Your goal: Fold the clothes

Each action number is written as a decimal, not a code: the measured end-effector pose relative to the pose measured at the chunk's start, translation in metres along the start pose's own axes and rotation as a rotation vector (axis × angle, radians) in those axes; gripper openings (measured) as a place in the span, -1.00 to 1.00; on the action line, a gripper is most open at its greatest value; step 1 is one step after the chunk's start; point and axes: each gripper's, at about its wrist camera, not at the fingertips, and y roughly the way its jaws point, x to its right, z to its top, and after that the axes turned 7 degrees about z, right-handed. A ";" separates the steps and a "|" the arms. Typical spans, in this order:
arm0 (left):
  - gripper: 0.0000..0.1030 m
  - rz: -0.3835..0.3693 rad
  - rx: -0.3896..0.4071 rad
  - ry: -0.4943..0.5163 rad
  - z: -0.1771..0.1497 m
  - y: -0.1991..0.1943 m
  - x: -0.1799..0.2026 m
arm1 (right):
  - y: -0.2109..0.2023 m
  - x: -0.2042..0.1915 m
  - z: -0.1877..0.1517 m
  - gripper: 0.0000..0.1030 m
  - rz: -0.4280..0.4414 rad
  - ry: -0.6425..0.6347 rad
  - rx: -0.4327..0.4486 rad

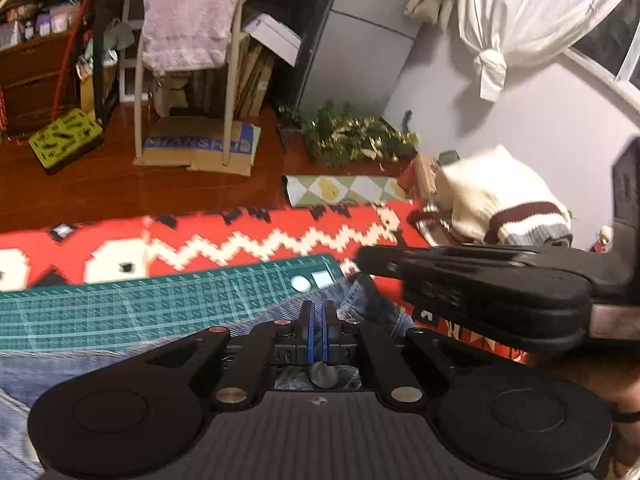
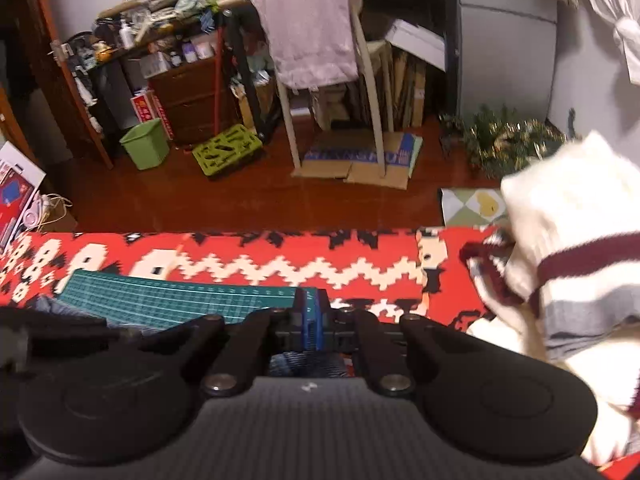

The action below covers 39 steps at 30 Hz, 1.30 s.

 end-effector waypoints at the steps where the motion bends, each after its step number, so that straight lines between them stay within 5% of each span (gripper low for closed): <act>1: -0.94 0.006 0.009 0.002 0.000 -0.006 -0.003 | -0.005 -0.005 -0.003 -0.92 0.011 -0.011 0.001; 12: -0.94 0.029 0.038 -0.042 -0.041 -0.073 -0.069 | -0.036 -0.073 -0.048 -0.91 0.147 -0.109 -0.049; 20: -0.94 0.064 -0.007 -0.071 -0.077 -0.069 -0.091 | -0.014 -0.122 -0.075 -0.87 0.181 -0.185 -0.111; 26: -0.92 0.078 -0.004 -0.063 -0.073 -0.066 -0.091 | -0.004 -0.127 -0.063 -0.88 0.163 -0.192 -0.130; 30: -0.86 0.072 -0.002 -0.062 -0.068 -0.068 -0.095 | -0.018 -0.118 -0.060 -0.64 0.145 -0.213 -0.120; 34: -0.86 0.055 -0.017 -0.080 -0.069 -0.065 -0.101 | -0.019 -0.107 -0.066 -0.64 0.136 -0.211 -0.142; 39: -0.56 0.039 -0.014 -0.089 -0.069 -0.061 -0.096 | -0.004 -0.110 -0.061 -0.64 0.127 -0.194 -0.141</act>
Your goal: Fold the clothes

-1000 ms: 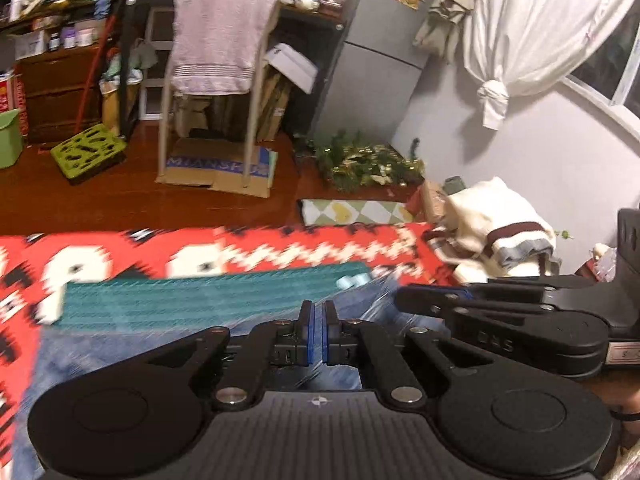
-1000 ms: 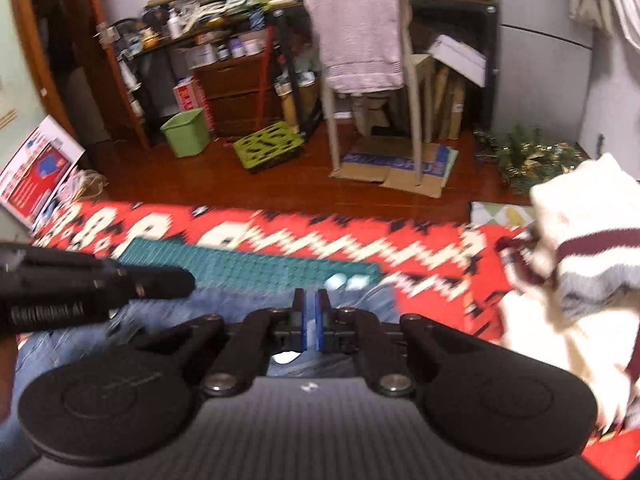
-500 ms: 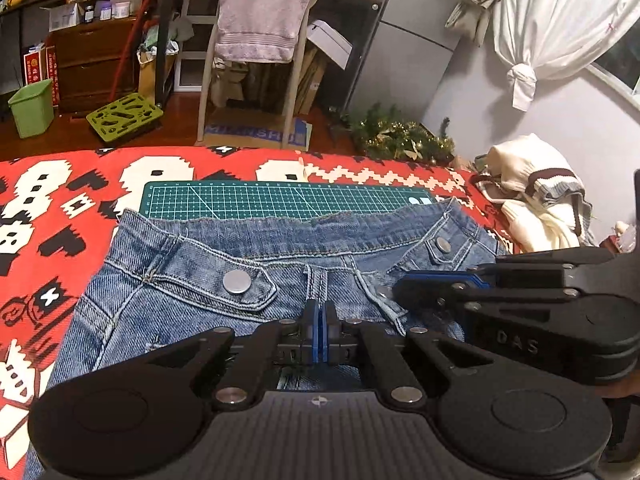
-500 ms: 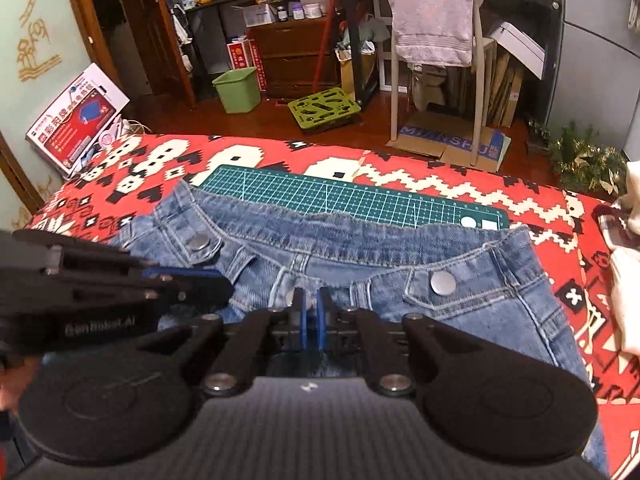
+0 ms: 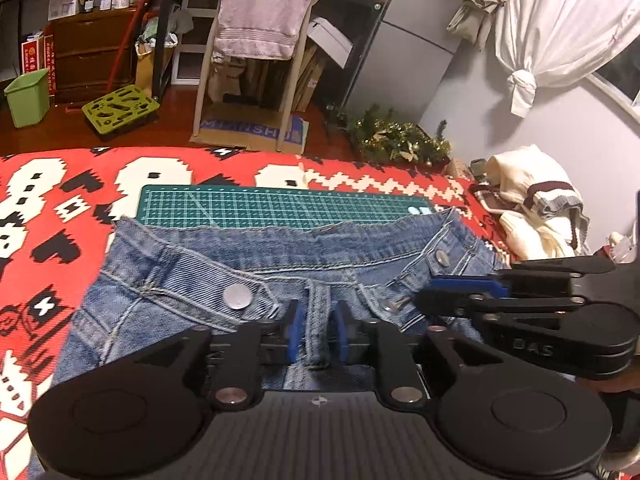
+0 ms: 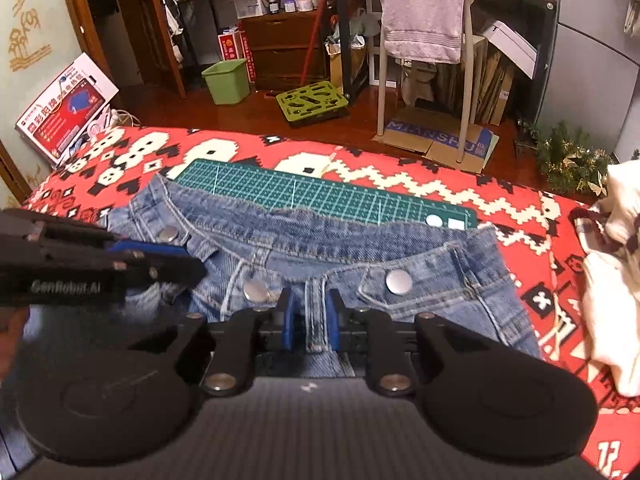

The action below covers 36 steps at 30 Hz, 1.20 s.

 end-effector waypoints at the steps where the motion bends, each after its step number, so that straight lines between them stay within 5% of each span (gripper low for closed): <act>1: -0.56 0.006 0.000 0.010 0.001 0.001 0.002 | 0.003 -0.001 0.002 -0.65 -0.007 0.000 -0.005; 4: -0.57 0.028 -0.005 0.060 0.003 0.006 0.011 | 0.010 0.000 0.008 -0.80 -0.022 0.004 -0.025; 7: -0.89 0.055 -0.006 0.094 0.003 0.011 0.017 | 0.012 -0.004 0.008 -0.92 -0.046 -0.033 -0.027; 13: -0.91 0.098 0.082 0.077 -0.005 -0.003 0.014 | -0.013 -0.010 -0.003 -0.94 -0.087 -0.041 0.117; 22: -0.90 0.163 0.095 0.075 -0.011 0.008 0.015 | 0.014 -0.007 -0.014 -0.91 -0.113 -0.012 0.108; 27: -0.80 0.128 0.083 0.014 -0.006 0.003 0.010 | 0.006 -0.002 -0.012 -0.64 -0.099 0.026 0.147; 32: -0.45 0.078 0.111 -0.039 -0.001 -0.022 0.004 | -0.030 0.000 -0.008 -0.62 -0.062 0.046 0.187; 36: -0.41 0.043 0.111 -0.020 -0.008 -0.052 0.008 | -0.070 -0.007 -0.024 -0.55 -0.005 0.047 0.171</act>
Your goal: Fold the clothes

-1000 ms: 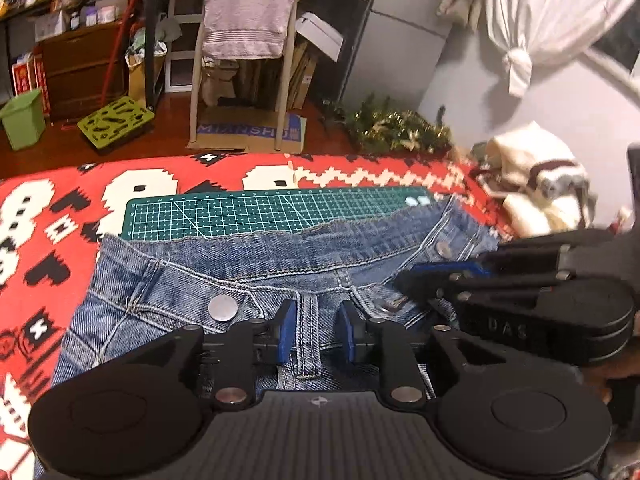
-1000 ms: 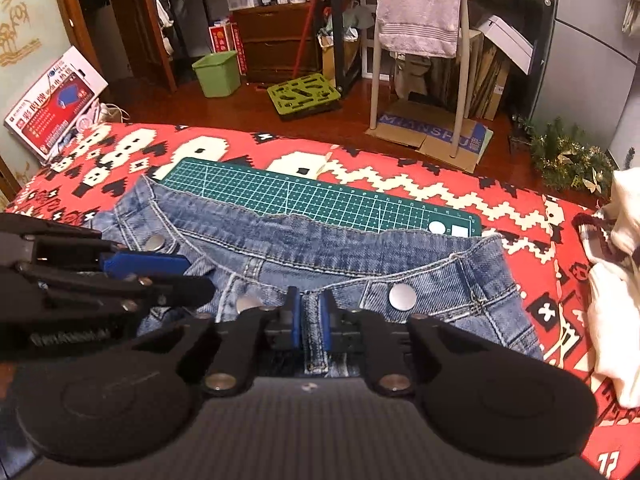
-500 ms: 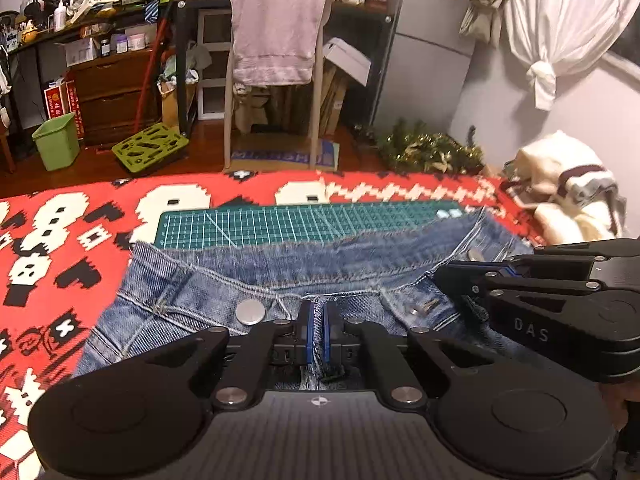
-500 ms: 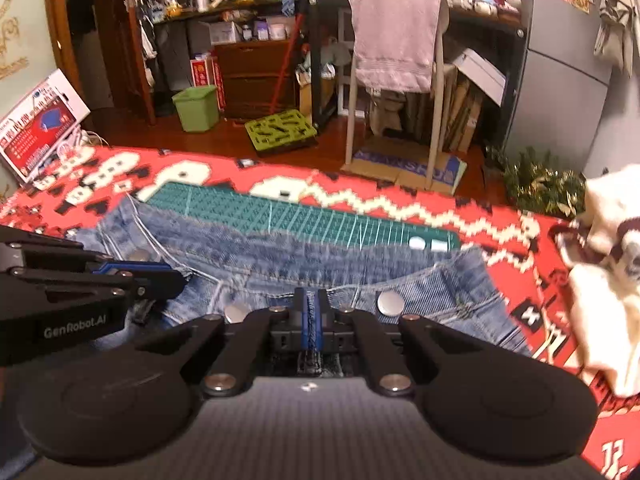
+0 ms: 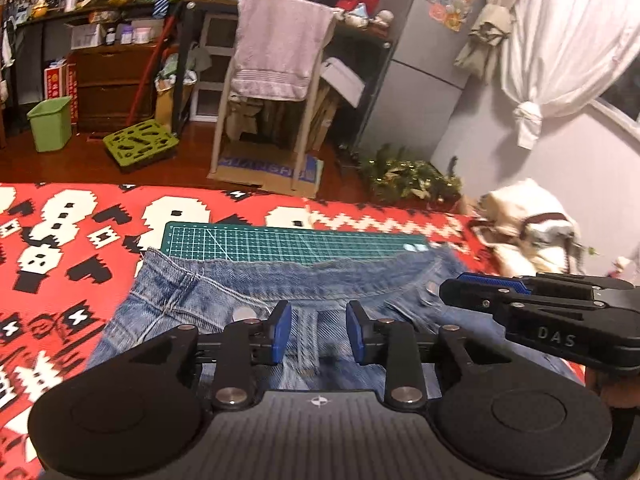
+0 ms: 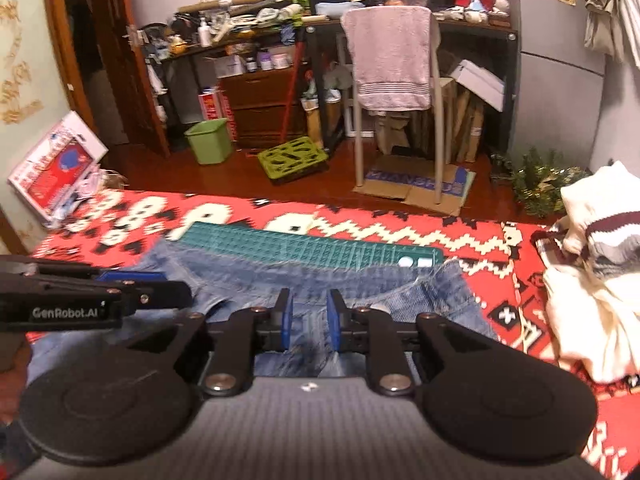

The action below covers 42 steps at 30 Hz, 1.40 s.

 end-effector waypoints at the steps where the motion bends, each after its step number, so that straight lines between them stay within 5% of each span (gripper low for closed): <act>1: -0.36 -0.006 -0.005 0.004 -0.004 -0.008 0.001 | -0.011 -0.003 -0.006 -0.47 0.009 0.000 -0.010; 13: 0.00 -0.031 -0.087 0.057 -0.089 -0.082 0.024 | -0.110 -0.045 -0.105 0.08 0.054 -0.006 -0.112; 17: -0.17 -0.054 -0.099 0.099 -0.118 -0.094 0.036 | -0.123 -0.066 -0.137 0.02 0.072 -0.047 -0.150; 21: -0.48 -0.095 -0.139 0.134 -0.135 -0.097 0.047 | -0.127 -0.084 -0.160 -0.51 0.066 -0.090 -0.189; 24: -0.74 -0.118 -0.176 0.149 -0.146 -0.097 0.052 | -0.132 -0.097 -0.170 -0.52 0.035 -0.144 -0.198; 42: -0.81 -0.249 -0.333 -0.076 -0.159 -0.119 0.029 | -0.166 -0.092 -0.173 -0.52 0.072 -0.105 -0.230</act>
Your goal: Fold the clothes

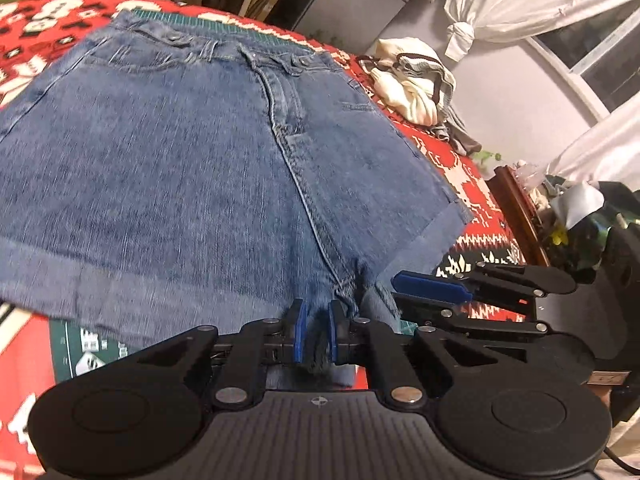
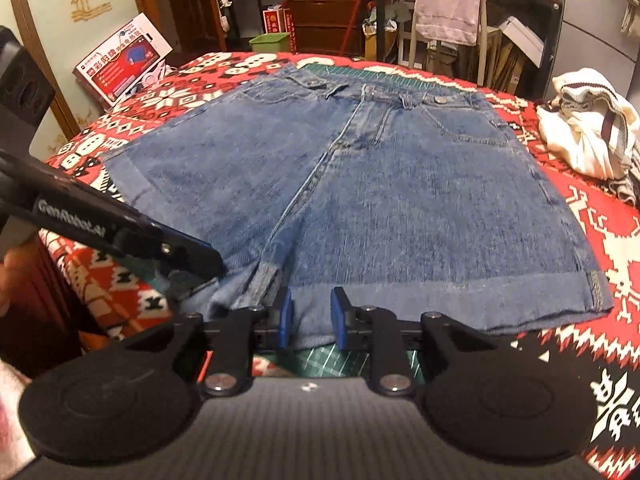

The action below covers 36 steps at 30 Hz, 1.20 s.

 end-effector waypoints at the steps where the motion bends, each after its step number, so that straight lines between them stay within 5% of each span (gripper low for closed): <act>1: -0.81 0.001 -0.003 -0.002 -0.002 -0.002 0.000 | -0.003 0.000 -0.002 -0.52 0.005 0.008 0.000; 12: -0.79 -0.030 -0.043 -0.061 -0.026 -0.017 -0.001 | -0.025 -0.013 -0.012 -0.51 0.118 0.029 0.020; 16: -0.62 -0.039 -0.056 -0.117 -0.029 -0.013 -0.006 | -0.026 -0.011 -0.012 -0.51 0.139 0.059 0.028; 23: -0.49 -0.080 0.019 -0.164 -0.028 -0.013 -0.012 | -0.027 -0.007 -0.013 -0.50 0.193 0.120 0.044; 28: -0.75 -0.107 0.085 -0.100 -0.024 -0.016 -0.002 | -0.021 0.010 -0.014 -0.49 0.298 0.247 0.038; 36: -0.68 -0.071 0.050 -0.037 -0.022 -0.001 0.006 | -0.007 0.035 -0.013 -0.48 0.375 0.432 0.071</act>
